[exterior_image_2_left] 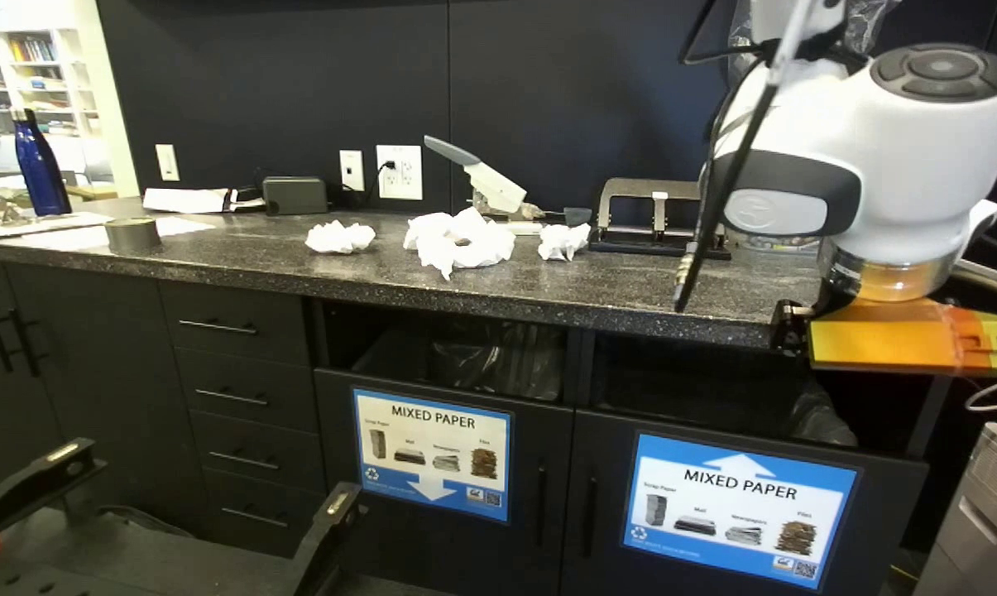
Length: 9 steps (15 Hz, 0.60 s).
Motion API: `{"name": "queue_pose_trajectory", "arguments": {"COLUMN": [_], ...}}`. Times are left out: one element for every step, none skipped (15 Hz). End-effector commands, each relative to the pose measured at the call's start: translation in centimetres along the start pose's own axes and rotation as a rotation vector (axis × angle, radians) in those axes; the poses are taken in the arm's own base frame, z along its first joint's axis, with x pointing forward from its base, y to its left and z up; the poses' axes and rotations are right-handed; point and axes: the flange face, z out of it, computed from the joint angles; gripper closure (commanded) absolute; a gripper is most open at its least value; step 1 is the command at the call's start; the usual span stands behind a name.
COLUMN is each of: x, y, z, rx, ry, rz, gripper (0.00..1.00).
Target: Put the papers in the first bin
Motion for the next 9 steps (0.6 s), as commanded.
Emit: {"name": "queue_pose_trajectory", "arguments": {"x": [0.2,0.6,1.2,2.2,3.5,5.1,6.6,8.1,9.8], "y": [-3.9,-5.5,-7.3,-8.8,-10.3,-11.7,-13.1,-14.9,-16.6], "z": [-4.8,-5.6,-6.6,-7.0,-7.5,-8.3,-9.1,-10.0,-10.9], "rx": [0.053,0.091,0.137,0.173,0.190,0.197,0.199,0.196,0.198], "ry": [-0.132,-0.165,-0.196,-0.223,-0.242,-0.253,-0.265,-0.268,-0.273], "rz": [-0.051,-0.079,-0.113,-0.155,-0.190,-0.210,-0.240,-0.269,-0.287], "gripper": [0.00,0.00,0.00,0.00,0.00,0.00,0.00,0.00,0.00]}}
